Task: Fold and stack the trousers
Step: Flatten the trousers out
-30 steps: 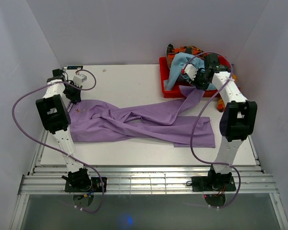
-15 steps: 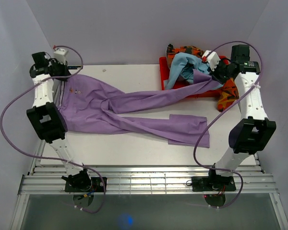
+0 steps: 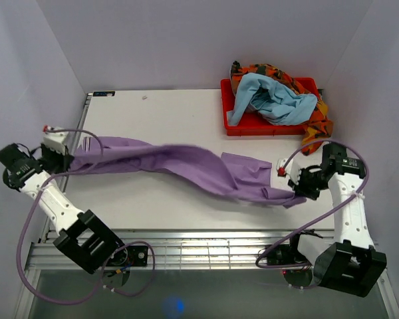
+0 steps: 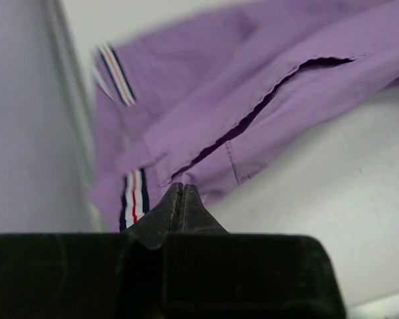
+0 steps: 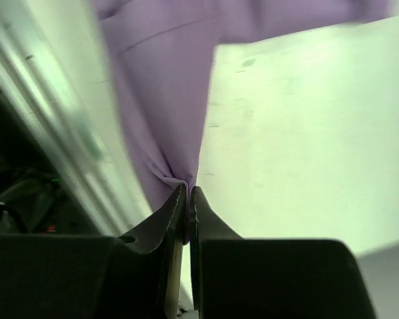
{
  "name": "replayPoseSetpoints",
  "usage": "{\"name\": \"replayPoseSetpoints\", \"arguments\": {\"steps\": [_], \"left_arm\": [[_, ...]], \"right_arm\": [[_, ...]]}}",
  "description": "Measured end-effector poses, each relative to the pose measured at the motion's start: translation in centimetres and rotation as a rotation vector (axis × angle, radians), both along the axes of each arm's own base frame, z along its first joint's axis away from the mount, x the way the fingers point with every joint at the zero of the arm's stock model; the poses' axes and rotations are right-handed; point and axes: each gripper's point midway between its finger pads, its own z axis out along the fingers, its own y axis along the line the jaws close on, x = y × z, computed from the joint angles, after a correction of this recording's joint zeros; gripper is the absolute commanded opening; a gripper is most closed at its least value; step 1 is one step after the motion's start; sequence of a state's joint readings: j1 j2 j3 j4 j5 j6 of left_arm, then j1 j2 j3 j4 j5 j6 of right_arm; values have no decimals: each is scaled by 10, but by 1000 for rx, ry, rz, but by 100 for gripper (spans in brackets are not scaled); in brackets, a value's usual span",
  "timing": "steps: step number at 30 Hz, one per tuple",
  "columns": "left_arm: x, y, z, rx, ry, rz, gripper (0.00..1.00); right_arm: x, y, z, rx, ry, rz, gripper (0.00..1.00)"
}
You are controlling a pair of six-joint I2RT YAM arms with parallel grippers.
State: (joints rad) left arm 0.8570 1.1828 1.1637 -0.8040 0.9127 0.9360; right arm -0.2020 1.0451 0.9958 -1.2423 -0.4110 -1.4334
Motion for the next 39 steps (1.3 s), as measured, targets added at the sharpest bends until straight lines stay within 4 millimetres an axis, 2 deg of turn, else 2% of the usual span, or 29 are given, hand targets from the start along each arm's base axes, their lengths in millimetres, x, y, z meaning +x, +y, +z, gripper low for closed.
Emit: {"name": "replayPoseSetpoints", "arguments": {"steps": [4, 6, 7, 9, 14, 18, 22, 23, 24, 25, 26, 28, 29, 31, 32, 33, 37, 38, 39], "left_arm": [[-40, -14, -137, -140, 332, -12, 0], [-63, -20, -182, -189, 475, -13, 0], [-71, -22, -196, -195, 525, -14, 0], [-78, -16, -211, -172, 579, -12, 0], [-78, 10, -230, -67, 625, 11, 0], [-68, 35, -231, -4, 621, 46, 0], [-56, 69, -228, 70, 606, 78, 0], [-55, 75, -227, 89, 604, 81, 0], [-55, 78, -226, 107, 603, 78, 3], [-56, 80, -225, 121, 602, 66, 14], [-57, 80, -225, 126, 602, 58, 18], [-58, 77, -220, 137, 592, 29, 29], [-58, 74, -217, 139, 581, 12, 40], [-56, 66, -204, 148, 543, -22, 48], [-54, 61, -195, 150, 513, -35, 55], [-51, 57, -185, 155, 479, -50, 57], [-39, 39, -147, 157, 340, -86, 62], [-36, 36, -138, 157, 307, -93, 66], [-33, 32, -130, 151, 277, -99, 75]], "right_arm": [[-48, -1, -66, -14, 237, 35, 8], [-57, -4, -82, -27, 307, 37, 8], [-57, -6, -87, -35, 326, 33, 8], [-51, -11, -96, -54, 342, 23, 8], [-22, -26, -112, -112, 298, -15, 8], [4, -37, -106, -156, 183, -40, 8], [26, -43, -85, -174, 90, -55, 84], [30, -44, -77, -167, 76, -58, 87], [36, -44, -66, -155, 60, -59, 88], [44, -43, -53, -135, 39, -68, 89], [54, -40, -38, -103, 11, -77, 90], [78, -33, -2, -24, -32, -102, 91], [92, -28, 15, 24, -62, -115, 90], [115, -14, 39, 116, -86, -143, 84], [123, -6, 42, 154, -78, -158, 82], [129, 5, 43, 196, -59, -171, 80], [144, 46, 20, 298, 60, -236, 70], [147, 56, 14, 312, 73, -251, 70], [147, 67, 7, 323, 86, -262, 70]]}}
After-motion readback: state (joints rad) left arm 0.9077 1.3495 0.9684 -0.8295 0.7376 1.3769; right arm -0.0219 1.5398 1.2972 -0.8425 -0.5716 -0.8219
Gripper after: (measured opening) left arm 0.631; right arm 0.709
